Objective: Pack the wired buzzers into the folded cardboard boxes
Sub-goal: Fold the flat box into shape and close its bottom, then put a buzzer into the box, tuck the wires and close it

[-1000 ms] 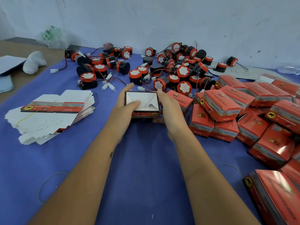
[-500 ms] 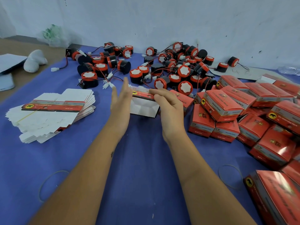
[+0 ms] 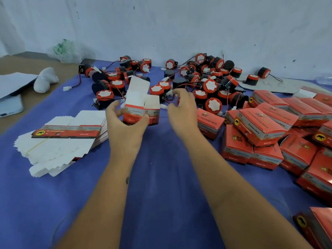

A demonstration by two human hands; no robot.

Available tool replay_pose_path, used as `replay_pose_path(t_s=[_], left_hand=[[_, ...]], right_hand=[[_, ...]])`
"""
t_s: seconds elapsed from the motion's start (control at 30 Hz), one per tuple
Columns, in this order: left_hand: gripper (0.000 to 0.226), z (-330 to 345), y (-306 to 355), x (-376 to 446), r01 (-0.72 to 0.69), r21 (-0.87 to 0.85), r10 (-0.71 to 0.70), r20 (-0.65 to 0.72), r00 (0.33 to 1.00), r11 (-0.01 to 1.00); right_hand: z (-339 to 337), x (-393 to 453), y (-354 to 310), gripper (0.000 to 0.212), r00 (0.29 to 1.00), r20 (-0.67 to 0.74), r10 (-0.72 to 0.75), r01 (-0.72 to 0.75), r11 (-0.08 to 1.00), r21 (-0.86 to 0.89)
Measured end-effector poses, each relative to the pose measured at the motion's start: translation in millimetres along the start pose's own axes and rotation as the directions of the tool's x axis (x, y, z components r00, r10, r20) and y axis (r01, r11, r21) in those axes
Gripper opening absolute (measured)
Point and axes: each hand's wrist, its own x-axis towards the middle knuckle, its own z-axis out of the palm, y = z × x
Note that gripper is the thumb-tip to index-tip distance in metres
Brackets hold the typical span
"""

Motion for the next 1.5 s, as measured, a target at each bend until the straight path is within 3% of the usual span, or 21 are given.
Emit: replay_pose_path(t_s=[0.07, 0.17, 0.27, 0.4, 0.5, 0.6, 0.7, 0.8, 0.87, 0.93, 1.03, 1.13, 1.27, 1.4, 1.5], left_hand=[[0.065, -0.8, -4.6, 6.2, 0.01, 0.189, -0.019, 0.049, 0.999, 0.982], [0.07, 0.8, -10.7, 10.1, -0.014, 0.441, -0.044, 0.121, 0.992, 0.897], [0.072, 2.8, -10.9, 9.9, -0.012, 0.482, -0.05, 0.117, 0.992, 0.876], [0.069, 3.5, -11.9, 10.4, -0.014, 0.485, -0.052, 0.123, 0.991, 0.875], [0.067, 3.6, -10.9, 10.2, -0.022, 0.481, -0.048, 0.131, 0.99, 0.876], [0.066, 3.6, -9.9, 10.6, -0.028, 0.484, -0.042, 0.132, 0.99, 0.874], [0.066, 3.1, -9.0, 8.9, -0.035, 0.476, -0.035, 0.137, 0.99, 0.879], [0.061, 2.6, -6.7, 5.5, -0.042, 0.457, -0.034, 0.157, 0.987, 0.889], [0.055, 1.5, -6.0, 2.4, -0.065, 0.436, -0.019, 0.185, 0.982, 0.898], [0.052, -0.6, -5.2, -1.5, -0.085, 0.403, -0.005, 0.218, 0.976, 0.911], [0.051, -5.6, -2.4, -5.9, -0.071, 0.349, -0.025, 0.263, 0.964, 0.934], [0.052, -9.6, 0.0, -8.2, -0.058, 0.331, -0.05, 0.309, 0.95, 0.942], [0.05, -9.1, 5.6, -12.4, -0.088, 0.259, -0.039, 0.449, 0.893, 0.962], [0.045, -8.0, 4.9, -11.8, -0.089, 0.25, -0.046, 0.486, 0.873, 0.964], [0.048, -9.1, 2.9, -9.7, -0.079, 0.252, -0.058, 0.495, 0.867, 0.965]], right_hand=[[-2.0, 25.2, 2.3, 0.044, 1.0, -0.017, -0.007, 0.002, 0.97, -0.244], [-6.0, 54.2, 9.3, 0.059, 0.99, 0.109, 0.094, -0.025, 0.859, -0.512], [-9.8, 69.8, 19.8, 0.062, 0.937, 0.165, 0.308, -0.138, 0.76, -0.635], [-8.5, 68.3, 26.4, 0.043, 0.978, 0.049, 0.203, -0.108, 0.694, -0.711], [-6.0, 61.2, 23.6, 0.043, 0.998, 0.016, 0.063, -0.043, 0.829, -0.557], [-6.4, 44.2, 12.7, 0.044, 0.979, -0.203, -0.016, -0.021, 0.983, -0.183], [-6.9, 7.9, 0.0, 0.04, 0.924, -0.377, -0.054, 0.087, 0.994, 0.071], [-3.5, -33.3, -6.7, 0.029, 0.927, -0.343, 0.15, 0.021, 0.894, 0.447], [-2.2, -54.8, -6.6, 0.028, 0.907, -0.191, 0.375, -0.158, 0.723, 0.673], [-2.4, -70.0, -3.2, 0.028, 0.865, -0.057, 0.498, -0.274, 0.565, 0.778], [-9.8, -80.2, -4.7, 0.025, 0.878, -0.082, 0.472, -0.24, 0.581, 0.778], [-17.7, -82.8, -9.1, 0.028, 0.921, -0.193, 0.338, -0.102, 0.688, 0.719], [-16.1, -84.2, -11.6, 0.037, 0.948, -0.292, 0.129, 0.034, 0.869, 0.494], [-8.0, -87.5, -13.5, 0.081, 0.984, -0.15, 0.1, -0.034, 0.921, 0.387], [-5.9, -88.4, -12.5, 0.059, 0.988, -0.134, 0.072, -0.049, 0.985, 0.166]])
